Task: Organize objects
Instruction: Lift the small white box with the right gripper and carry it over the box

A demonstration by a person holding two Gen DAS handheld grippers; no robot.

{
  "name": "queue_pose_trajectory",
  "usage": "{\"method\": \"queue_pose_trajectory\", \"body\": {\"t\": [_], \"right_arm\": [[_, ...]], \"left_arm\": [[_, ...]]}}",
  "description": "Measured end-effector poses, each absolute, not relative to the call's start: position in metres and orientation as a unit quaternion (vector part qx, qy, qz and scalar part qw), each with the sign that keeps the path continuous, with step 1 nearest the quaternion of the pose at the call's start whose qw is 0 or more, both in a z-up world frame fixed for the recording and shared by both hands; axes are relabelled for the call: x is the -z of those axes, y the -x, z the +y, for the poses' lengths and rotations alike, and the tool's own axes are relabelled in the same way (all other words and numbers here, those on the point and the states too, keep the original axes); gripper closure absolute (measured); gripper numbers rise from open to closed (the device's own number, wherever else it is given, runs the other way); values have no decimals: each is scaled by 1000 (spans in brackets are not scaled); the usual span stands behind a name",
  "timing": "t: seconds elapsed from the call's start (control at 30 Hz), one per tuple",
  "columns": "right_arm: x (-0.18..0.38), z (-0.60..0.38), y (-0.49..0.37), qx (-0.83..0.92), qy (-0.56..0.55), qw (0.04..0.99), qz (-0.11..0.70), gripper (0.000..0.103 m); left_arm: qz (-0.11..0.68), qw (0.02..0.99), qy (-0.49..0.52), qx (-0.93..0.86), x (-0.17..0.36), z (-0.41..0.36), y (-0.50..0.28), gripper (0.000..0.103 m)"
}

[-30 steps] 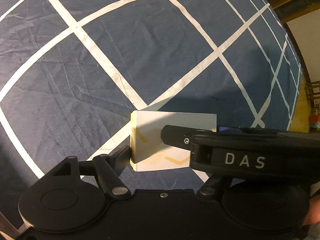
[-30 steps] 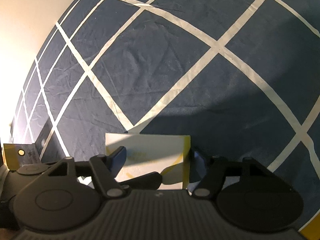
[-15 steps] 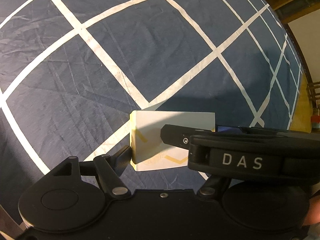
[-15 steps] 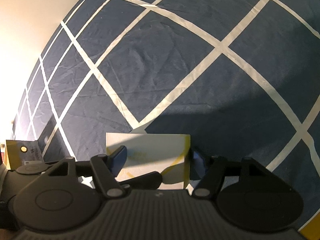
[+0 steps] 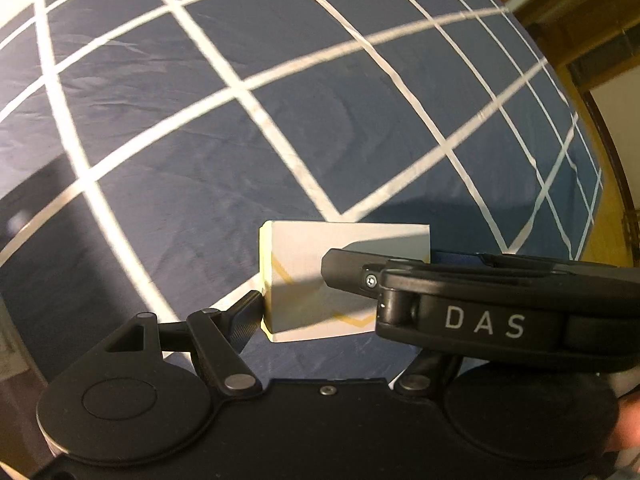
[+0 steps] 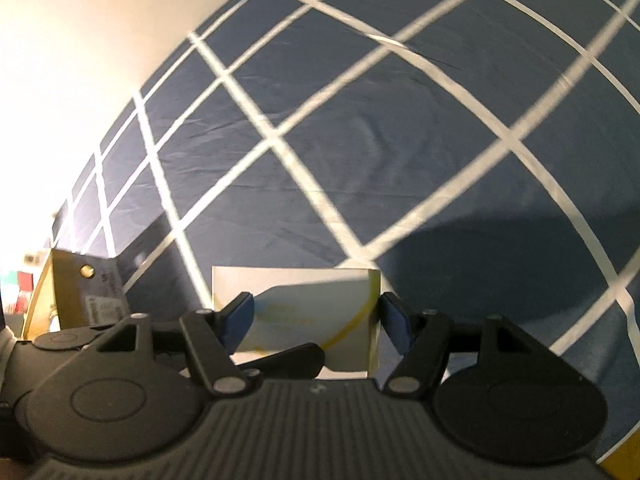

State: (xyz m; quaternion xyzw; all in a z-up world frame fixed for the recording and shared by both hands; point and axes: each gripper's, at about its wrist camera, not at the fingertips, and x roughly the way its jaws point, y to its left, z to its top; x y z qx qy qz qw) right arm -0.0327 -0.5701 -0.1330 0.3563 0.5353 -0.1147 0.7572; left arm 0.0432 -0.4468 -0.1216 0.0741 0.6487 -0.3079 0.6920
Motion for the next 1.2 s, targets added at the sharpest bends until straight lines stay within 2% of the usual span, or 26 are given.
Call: {"method": "queue_pose_trajectory", "body": {"t": [0.53,1.2], "right_arm": [[80,-481,-9,7,-278,794,541,35],[35,-325,-50,-98,-203,809,542,35]], "left_arm": [[619,755,2,217,69,-346,-37,33],[588,796,74,122,27,-188,-24,33]]}}
